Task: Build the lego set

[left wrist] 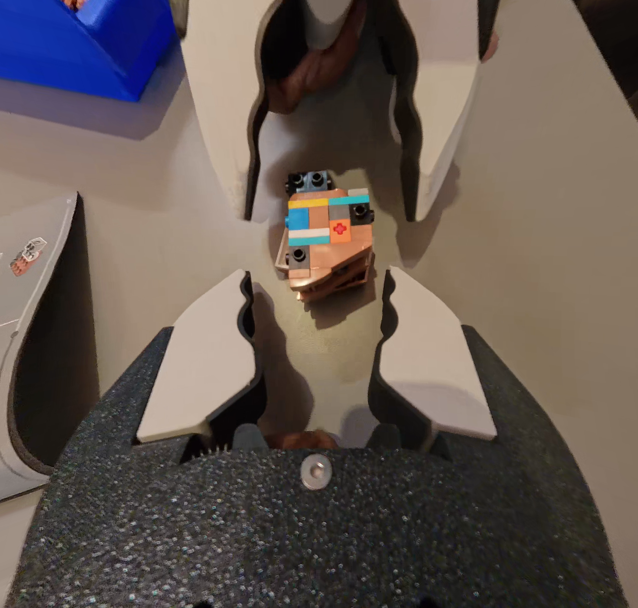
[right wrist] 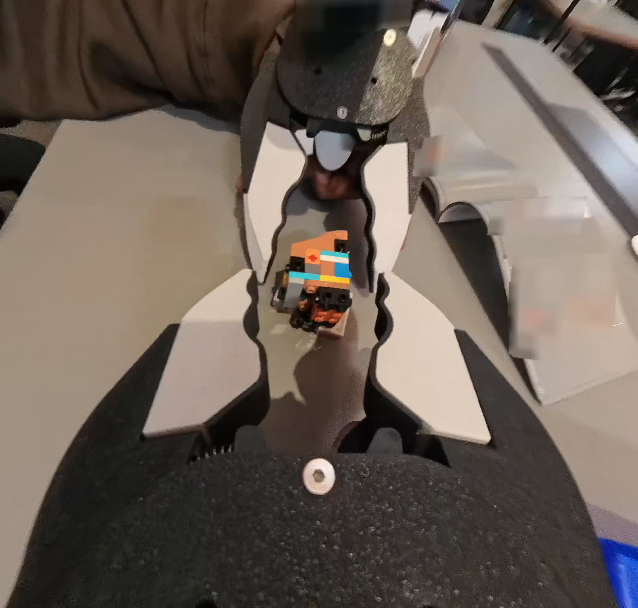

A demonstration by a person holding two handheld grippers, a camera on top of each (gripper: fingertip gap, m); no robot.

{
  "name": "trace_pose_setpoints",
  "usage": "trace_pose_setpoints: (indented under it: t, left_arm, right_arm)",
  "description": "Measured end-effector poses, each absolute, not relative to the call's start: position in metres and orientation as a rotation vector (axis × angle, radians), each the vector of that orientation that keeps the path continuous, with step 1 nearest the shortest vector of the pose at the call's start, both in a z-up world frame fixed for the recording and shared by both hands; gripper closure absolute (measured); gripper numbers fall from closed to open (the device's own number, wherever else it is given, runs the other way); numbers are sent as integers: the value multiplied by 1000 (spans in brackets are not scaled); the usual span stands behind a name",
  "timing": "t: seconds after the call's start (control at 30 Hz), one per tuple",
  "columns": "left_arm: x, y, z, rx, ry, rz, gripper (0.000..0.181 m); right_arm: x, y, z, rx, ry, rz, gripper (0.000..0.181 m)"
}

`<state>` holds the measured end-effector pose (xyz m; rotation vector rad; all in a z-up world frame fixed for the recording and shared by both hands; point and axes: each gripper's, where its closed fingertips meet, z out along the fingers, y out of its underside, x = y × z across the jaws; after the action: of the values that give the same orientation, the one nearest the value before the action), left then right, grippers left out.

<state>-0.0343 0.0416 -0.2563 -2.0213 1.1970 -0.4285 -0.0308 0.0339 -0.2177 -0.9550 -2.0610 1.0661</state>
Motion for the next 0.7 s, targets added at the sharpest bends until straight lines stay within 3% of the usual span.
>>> trace_pose_setpoints:
  t: [0.07, 0.2, 0.4, 0.7]
  left_arm:
    - [-32, 44, -257, -2037, 1188, -430, 108]
    - [-27, 46, -259, -2055, 1185, -447, 109]
    - [-18, 46, -261, -2080, 1205, -498, 122]
    - [-16, 50, -261, -2089, 1156, -476, 123]
  right_arm:
    - [-34, 34, -228, -1004, -2096, 1025, 115]
    - [-37, 36, -232, -1027, -2091, 969, 140]
    - [-37, 39, -232, -1047, -2083, 979, 140]
    - [-35, 44, -230, -1018, -2069, 943, 139]
